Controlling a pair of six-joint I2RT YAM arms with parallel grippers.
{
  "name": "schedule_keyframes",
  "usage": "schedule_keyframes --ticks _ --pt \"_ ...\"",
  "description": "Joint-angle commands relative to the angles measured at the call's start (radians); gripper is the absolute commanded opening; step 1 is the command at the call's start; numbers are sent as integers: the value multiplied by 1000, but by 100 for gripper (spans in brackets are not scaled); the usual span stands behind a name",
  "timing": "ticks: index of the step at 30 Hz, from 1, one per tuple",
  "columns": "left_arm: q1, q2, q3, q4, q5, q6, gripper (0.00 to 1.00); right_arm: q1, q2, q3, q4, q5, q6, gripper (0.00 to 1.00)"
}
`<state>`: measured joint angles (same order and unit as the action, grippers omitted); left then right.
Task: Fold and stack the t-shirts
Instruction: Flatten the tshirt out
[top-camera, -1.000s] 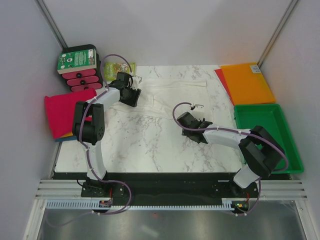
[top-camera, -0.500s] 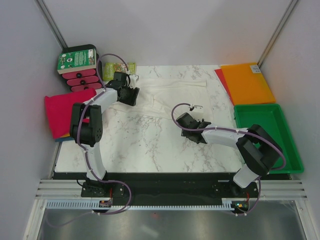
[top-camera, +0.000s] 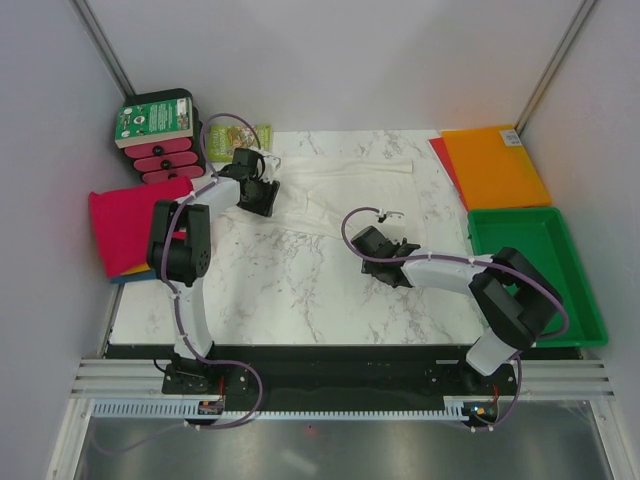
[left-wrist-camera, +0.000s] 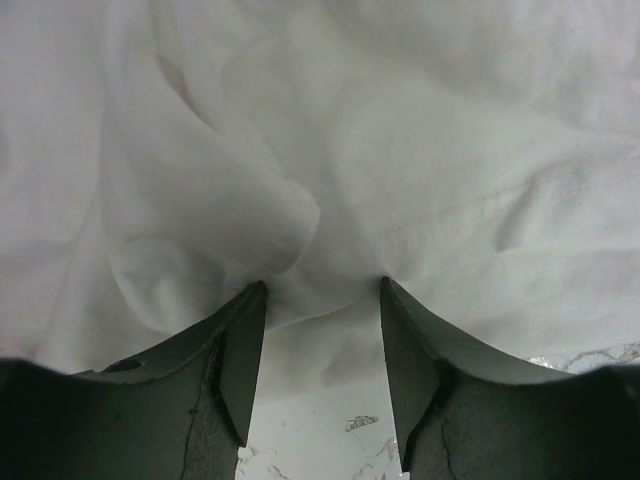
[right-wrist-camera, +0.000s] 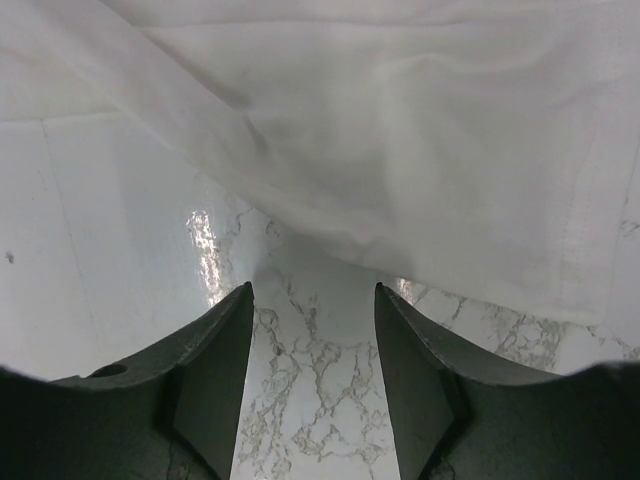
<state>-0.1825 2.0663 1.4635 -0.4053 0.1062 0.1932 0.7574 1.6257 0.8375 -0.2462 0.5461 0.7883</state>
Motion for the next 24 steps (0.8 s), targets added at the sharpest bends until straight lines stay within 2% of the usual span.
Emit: schedule_keyframes --ticks 1,4,11,21,24 --pt "-2 28 11 -4 -34 8 55 5 16 23 16 0 5 59" --pt "-2 15 11 -4 -34 2 46 5 13 25 16 -2 3 59" --pt "-2 -63 -14 16 -2 -18 41 13 10 12 16 -3 15 59" --pt "-2 -80 -25 19 -10 -14 11 28 2 2 16 -2 31 59" --pt "-2 -71 -22 17 -16 -6 14 30 2 3 15 0 31 59"
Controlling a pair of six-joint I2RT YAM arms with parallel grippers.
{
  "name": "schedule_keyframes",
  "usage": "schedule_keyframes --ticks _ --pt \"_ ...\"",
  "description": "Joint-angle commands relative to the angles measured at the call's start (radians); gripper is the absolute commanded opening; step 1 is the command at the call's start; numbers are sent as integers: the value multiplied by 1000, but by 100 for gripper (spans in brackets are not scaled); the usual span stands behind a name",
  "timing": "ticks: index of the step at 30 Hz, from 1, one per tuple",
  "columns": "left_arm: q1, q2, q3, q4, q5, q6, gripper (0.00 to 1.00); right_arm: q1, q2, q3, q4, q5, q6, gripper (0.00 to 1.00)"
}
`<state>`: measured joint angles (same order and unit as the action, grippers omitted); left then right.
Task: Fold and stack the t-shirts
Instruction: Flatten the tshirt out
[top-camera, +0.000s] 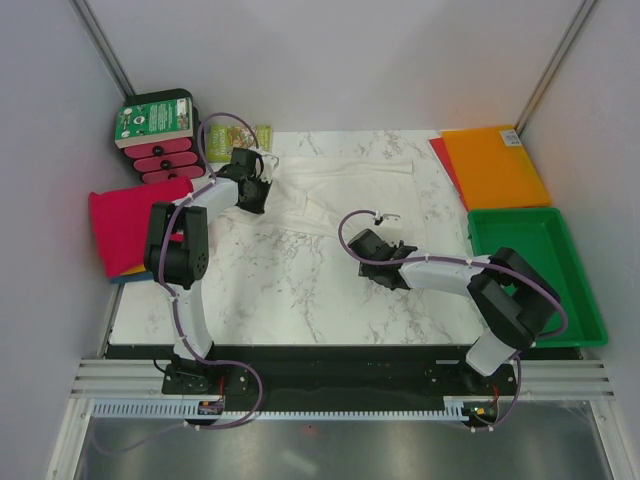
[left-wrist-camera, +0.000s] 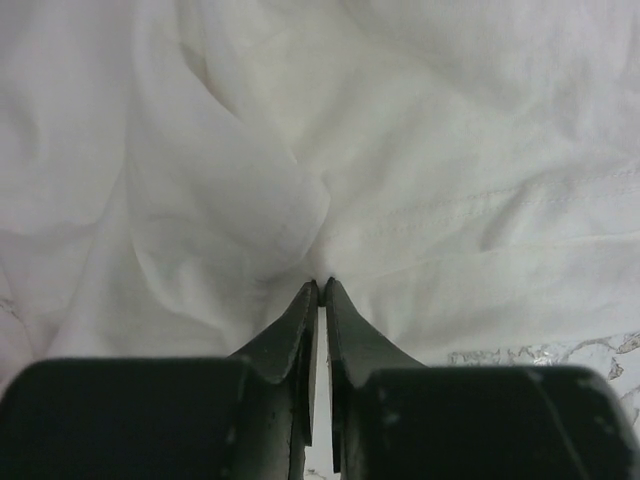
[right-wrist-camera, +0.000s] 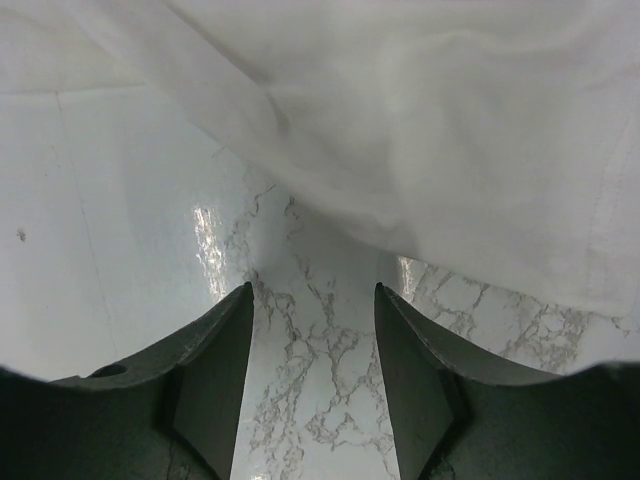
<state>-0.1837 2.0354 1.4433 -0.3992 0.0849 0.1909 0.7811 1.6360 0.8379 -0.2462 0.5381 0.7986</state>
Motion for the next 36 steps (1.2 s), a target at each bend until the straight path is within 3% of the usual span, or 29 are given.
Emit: schedule_keyframes --ticks 1,2,5,8,10,11,13,14,23,30,36 --pt "0 -37 -1 11 3 -4 18 6 -10 3 15 8 21 59" --pt "0 -32 -1 11 -4 -5 27 7 -10 3 16 8 21 59" --pt "0 -15 2 11 -5 -4 39 7 -7 4 15 7 21 59" --pt "0 5 6 10 -11 -4 40 7 -4 6 15 7 21 59" --pt "0 11 8 7 -11 -2 36 7 -5 4 16 5 21 59" --pt "0 12 8 8 -14 -2 26 7 -5 4 15 5 21 59" --pt "0 8 6 10 -13 1 14 9 -7 4 15 8 21 59" --pt "0 5 5 10 -14 -1 2 10 -5 4 15 5 22 59" --pt "0 -63 -15 20 -7 -8 2 37 -22 3 4 22 42 59" --pt "1 -335 -81 1 47 -33 2 18 -128 -14 -44 109 47 61" --pt "3 -452 -176 -43 90 -33 2 -66 -195 -81 -57 99 85 62"
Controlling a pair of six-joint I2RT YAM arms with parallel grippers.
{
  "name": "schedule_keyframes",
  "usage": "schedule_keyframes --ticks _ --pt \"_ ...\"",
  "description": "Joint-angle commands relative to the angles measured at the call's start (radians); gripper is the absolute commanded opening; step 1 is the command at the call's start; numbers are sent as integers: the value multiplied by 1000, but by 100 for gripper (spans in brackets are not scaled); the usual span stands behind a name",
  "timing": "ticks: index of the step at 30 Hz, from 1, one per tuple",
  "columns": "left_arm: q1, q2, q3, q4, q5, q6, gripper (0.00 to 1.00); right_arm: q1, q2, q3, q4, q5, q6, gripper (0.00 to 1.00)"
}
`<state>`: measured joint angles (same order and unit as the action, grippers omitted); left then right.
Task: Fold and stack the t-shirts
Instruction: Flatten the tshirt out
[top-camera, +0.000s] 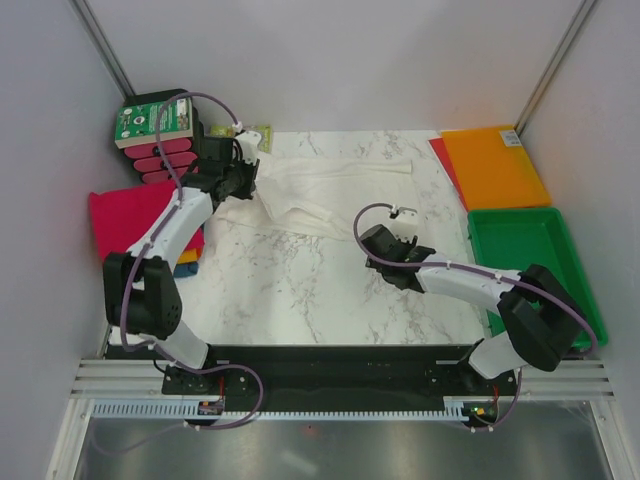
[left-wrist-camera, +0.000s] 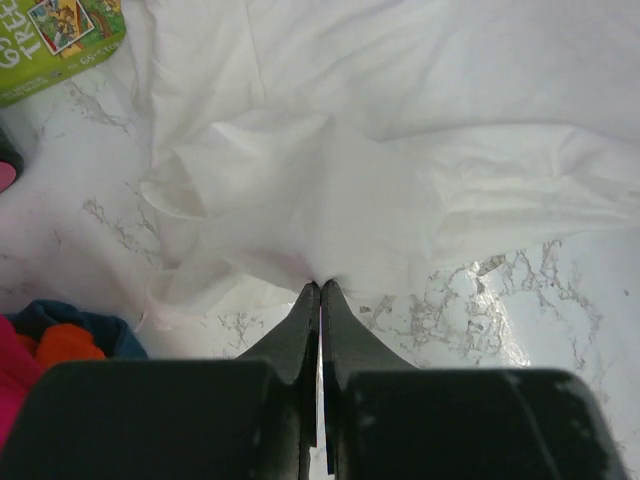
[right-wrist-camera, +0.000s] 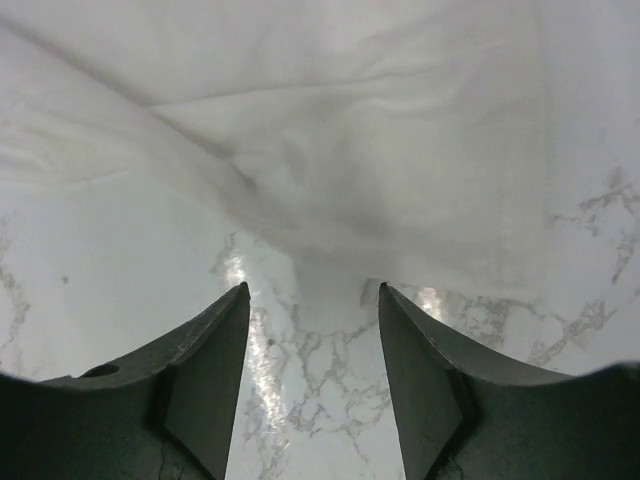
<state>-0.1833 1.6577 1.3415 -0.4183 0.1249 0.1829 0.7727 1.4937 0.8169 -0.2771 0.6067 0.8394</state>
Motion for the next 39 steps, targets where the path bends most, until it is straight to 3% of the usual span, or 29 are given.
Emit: schedule_keyframes --ticks 1,11,21,24,26,28,33,34,39 --pt "2 -94 -94 -22 53 -20 2 -76 -73 -74 -27 25 59 63" --pt "2 -124 -234 -2 59 -8 2 -308 -109 -160 -8 -21 41 70" --pt "4 -116 -222 -1 58 -10 2 -339 17 -124 29 -68 26 68" --pt "2 -119 -222 -1 58 -8 2 -337 17 -151 30 -102 55 52" --pt "2 -119 -222 0 56 -7 2 -339 5 -189 36 -126 90 32" --pt "2 -118 -219 0 55 -10 2 -337 -21 -219 42 -137 118 22" --pt "2 -115 -217 0 61 -17 2 -337 -49 -268 33 -154 130 11" --pt "2 -116 -217 -2 59 -17 2 -337 -53 -271 26 -151 129 1" --pt "2 -142 -226 0 39 -13 2 -320 -150 -260 13 -96 83 0"
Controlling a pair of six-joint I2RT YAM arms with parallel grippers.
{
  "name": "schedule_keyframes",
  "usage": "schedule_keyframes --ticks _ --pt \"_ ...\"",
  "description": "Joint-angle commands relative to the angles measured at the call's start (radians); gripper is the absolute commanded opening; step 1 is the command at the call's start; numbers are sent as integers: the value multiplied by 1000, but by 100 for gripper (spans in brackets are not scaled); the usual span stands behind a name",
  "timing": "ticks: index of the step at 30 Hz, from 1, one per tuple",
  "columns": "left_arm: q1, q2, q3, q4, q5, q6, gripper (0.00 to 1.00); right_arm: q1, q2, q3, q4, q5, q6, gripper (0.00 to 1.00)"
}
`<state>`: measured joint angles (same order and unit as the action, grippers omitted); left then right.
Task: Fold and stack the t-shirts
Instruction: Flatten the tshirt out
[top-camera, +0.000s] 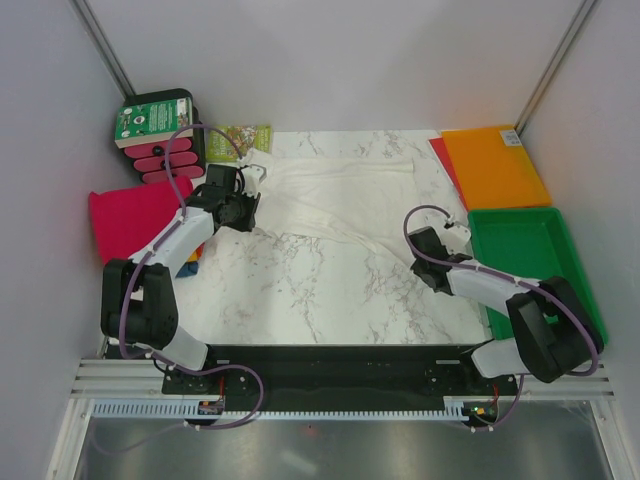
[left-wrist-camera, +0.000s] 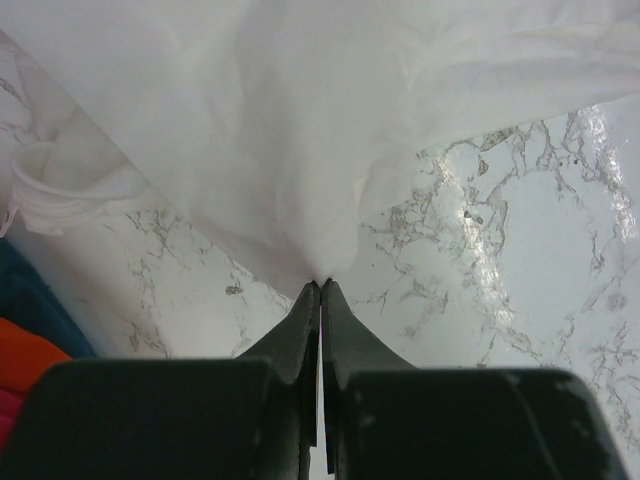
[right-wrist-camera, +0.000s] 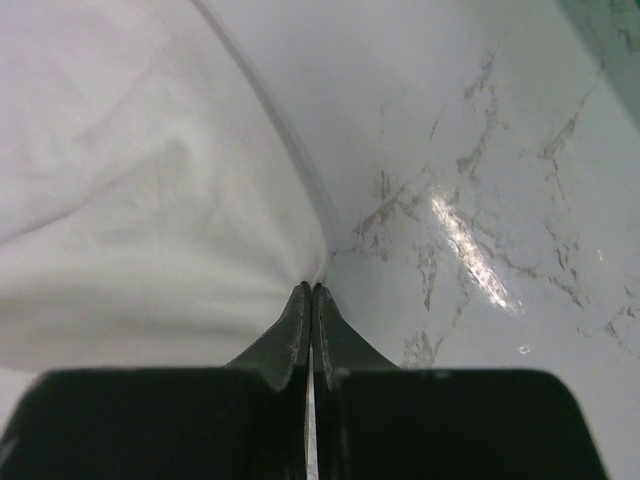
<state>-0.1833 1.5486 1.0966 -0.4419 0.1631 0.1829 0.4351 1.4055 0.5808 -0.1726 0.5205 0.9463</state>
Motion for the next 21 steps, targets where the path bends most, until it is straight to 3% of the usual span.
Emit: schedule_keyframes --ticks 1,5,8,9,10,12,16,21 --pt "4 -53 20 23 -2 -13 2 22 -86 -1 -103 5 -40 0" --pt "4 -111 37 20 -5 -11 2 22 -198 114 -160 94 -162 0" --pt "4 -113 46 6 1 -13 2 24 -169 204 -199 101 -210 4" --pt "4 -110 45 6 1 -14 2 22 -149 220 -203 83 -234 16" --pt "4 -105 43 6 0 -17 2 22 -104 246 -228 57 -236 38" --pt "4 -97 31 6 9 -25 2 24 -73 246 -246 35 -218 55" --pt "4 -97 19 9 7 -16 2 24 -94 176 -222 12 -158 58" --pt "2 -94 23 8 13 -16 2 24 -76 113 -215 -14 -78 54"
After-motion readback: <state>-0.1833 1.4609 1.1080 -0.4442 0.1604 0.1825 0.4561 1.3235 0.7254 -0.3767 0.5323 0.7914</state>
